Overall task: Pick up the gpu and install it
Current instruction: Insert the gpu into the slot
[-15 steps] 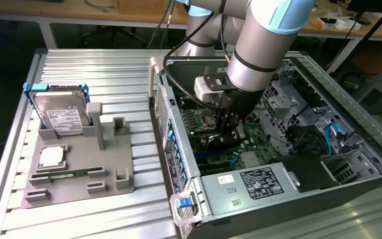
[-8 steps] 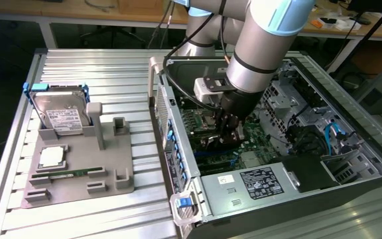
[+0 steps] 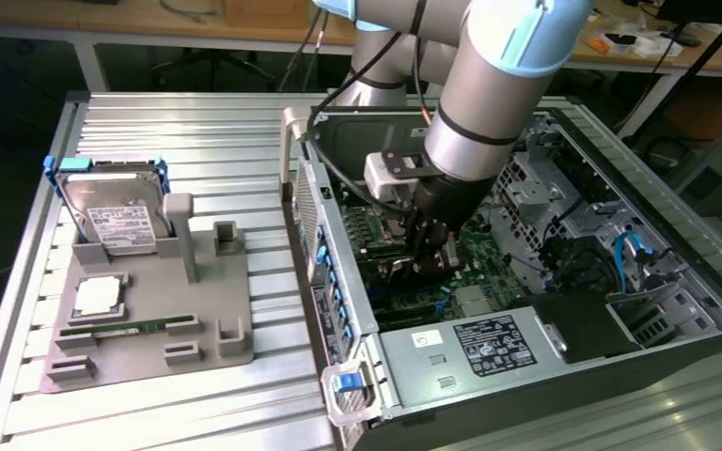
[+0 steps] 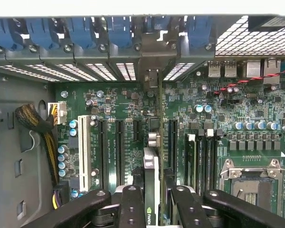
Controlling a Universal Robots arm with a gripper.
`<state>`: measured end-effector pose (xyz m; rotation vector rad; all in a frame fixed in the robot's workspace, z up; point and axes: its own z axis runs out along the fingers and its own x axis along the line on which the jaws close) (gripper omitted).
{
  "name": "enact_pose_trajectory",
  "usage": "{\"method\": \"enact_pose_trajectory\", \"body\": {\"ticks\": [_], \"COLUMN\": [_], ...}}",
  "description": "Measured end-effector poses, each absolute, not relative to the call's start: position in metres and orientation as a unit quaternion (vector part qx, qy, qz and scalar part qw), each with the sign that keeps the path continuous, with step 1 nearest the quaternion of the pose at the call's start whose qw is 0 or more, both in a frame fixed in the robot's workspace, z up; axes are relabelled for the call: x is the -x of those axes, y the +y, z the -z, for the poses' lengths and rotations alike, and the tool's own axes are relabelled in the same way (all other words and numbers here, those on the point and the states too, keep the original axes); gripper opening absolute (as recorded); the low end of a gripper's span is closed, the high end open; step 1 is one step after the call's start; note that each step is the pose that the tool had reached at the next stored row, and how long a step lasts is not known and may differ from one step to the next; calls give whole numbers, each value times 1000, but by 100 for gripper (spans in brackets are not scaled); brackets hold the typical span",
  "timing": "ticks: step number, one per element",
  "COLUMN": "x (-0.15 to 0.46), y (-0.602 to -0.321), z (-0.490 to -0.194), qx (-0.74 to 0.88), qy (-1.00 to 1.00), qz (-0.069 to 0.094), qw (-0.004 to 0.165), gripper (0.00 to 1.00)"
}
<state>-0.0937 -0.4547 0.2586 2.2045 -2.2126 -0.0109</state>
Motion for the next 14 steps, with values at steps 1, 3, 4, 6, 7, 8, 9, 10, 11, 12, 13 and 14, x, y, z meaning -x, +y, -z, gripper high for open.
{"method": "enact_pose_trajectory", "body": {"ticks": [1, 3, 4, 6, 7, 8, 9, 10, 11, 12, 13, 14], "x": [94, 94, 94, 94, 94, 94, 94, 94, 94, 94, 94, 94], "y": [-455, -455, -455, -455, -455, -455, -455, -455, -455, -455, -455, -455], "z": [-259, -259, -259, -259, -259, -259, -259, -259, -259, -259, -259, -259], "qx": [-706, -706, -706, -706, -706, -706, -706, -706, -706, -706, -706, -706], "qy": [-708, -708, -709, -709, -709, -709, -709, -709, -709, -709, -709, -709], "qz": [3, 3, 3, 3, 3, 3, 3, 3, 3, 3, 3, 3], "qw": [10, 10, 10, 10, 10, 10, 10, 10, 10, 10, 10, 10], "gripper": [27, 27, 27, 27, 27, 27, 27, 27, 27, 27, 27, 27]}}
